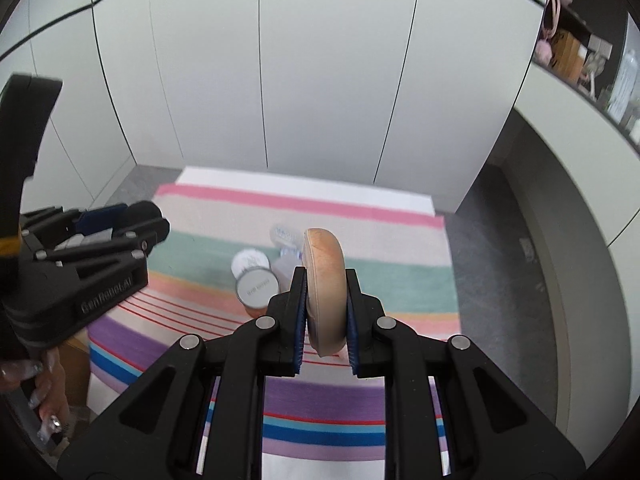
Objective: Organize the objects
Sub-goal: 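Lift the beige puff and black sponge and carry them toward the cardboard box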
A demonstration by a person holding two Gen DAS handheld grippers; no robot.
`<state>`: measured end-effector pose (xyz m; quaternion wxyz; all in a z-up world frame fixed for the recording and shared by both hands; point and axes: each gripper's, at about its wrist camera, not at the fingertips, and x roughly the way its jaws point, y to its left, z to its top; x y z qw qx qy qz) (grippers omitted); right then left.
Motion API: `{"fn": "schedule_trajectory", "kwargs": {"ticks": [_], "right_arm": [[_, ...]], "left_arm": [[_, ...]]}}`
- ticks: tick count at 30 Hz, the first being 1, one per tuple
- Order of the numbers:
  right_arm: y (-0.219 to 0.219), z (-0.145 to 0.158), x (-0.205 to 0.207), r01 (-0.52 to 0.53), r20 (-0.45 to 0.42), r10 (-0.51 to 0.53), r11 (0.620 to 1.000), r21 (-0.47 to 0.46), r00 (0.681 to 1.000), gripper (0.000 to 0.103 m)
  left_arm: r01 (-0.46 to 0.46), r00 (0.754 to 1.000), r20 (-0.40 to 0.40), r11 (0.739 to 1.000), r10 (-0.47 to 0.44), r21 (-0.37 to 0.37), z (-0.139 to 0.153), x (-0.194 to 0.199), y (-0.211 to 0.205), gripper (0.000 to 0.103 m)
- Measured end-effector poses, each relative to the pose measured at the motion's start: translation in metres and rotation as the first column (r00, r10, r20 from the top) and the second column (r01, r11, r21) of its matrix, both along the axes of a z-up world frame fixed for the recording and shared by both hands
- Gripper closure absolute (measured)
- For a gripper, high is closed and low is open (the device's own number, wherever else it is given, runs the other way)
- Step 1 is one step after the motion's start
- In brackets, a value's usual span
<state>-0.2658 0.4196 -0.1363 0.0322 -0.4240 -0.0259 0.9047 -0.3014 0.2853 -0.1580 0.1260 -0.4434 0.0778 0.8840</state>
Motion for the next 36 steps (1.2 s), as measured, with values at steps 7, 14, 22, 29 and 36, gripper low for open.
{"fn": "schedule_trajectory", "kwargs": {"ticks": [7, 14, 22, 29, 36], "right_arm": [[-0.010, 0.062, 0.015, -0.013, -0.061, 0.013, 1.000, -0.012, 0.998, 0.086], [-0.008, 0.102, 0.033, -0.014, -0.115, 0.009, 0.999, -0.041, 0.993, 0.086], [-0.005, 0.119, 0.055, -0.003, -0.148, -0.004, 0.999, -0.048, 0.989, 0.086], [0.001, 0.118, 0.060, 0.005, -0.144, -0.014, 0.998, -0.062, 0.989, 0.086], [0.011, 0.113, 0.087, 0.000, -0.139, -0.017, 0.992, -0.124, 0.990, 0.086]], "left_arm": [[-0.010, 0.999, -0.052, 1.000, 0.011, 0.023, 0.055, 0.022, -0.008, 0.058], [0.000, 0.995, -0.103, 0.998, 0.007, 0.069, 0.103, 0.043, -0.016, 0.058], [0.010, 0.997, -0.082, 0.995, -0.002, 0.095, 0.113, 0.059, -0.017, 0.058], [0.030, 0.998, -0.063, 0.995, -0.024, 0.095, 0.113, 0.071, -0.021, 0.058], [0.042, 0.998, -0.059, 0.995, -0.036, 0.096, 0.122, 0.104, -0.046, 0.058]]}}
